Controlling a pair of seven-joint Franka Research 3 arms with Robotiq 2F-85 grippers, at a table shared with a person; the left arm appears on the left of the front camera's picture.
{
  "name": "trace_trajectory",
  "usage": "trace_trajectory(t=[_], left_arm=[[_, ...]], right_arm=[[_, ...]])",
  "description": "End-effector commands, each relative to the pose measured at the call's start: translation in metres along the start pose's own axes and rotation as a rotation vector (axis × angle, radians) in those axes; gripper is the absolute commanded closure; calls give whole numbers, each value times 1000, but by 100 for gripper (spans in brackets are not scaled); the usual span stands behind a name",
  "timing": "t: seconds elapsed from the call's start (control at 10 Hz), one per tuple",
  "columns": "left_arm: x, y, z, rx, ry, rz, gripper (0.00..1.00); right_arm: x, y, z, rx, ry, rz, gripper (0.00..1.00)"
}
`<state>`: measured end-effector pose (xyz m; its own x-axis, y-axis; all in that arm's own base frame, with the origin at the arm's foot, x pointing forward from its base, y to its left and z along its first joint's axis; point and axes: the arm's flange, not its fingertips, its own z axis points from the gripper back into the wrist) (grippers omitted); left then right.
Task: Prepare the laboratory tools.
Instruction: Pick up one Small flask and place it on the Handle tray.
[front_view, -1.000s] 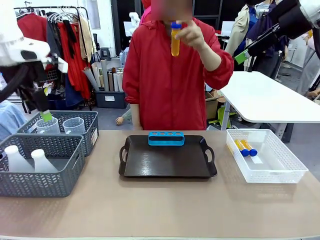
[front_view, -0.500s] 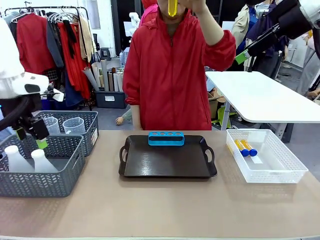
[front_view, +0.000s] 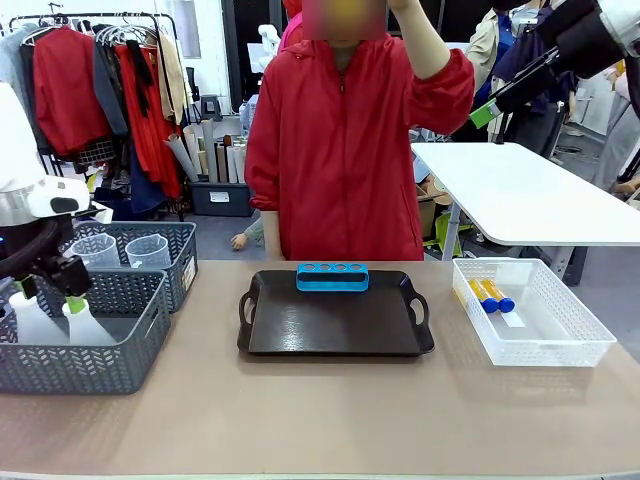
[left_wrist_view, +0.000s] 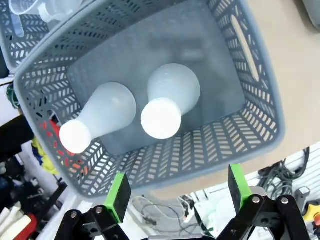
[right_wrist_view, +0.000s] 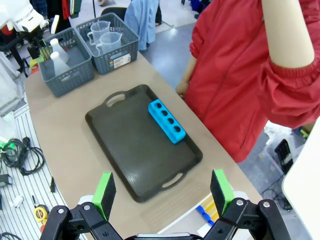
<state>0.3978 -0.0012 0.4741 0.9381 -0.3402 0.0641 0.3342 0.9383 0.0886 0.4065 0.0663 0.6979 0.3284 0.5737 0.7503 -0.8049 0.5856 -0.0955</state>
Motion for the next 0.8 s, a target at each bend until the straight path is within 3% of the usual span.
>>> trace_trajectory(t=[0.0,0.3,0.7], left_arm=[[-6,0,4,4,4,-9,0],[0,-1,0,-1,3,-3,0],[25,3,-16,-91,39,112,0]], right_arm=[[0,1,0,6,-5,0,0],[0,1,0,6,-5,0,0],[0,1,0,6,-5,0,0]])
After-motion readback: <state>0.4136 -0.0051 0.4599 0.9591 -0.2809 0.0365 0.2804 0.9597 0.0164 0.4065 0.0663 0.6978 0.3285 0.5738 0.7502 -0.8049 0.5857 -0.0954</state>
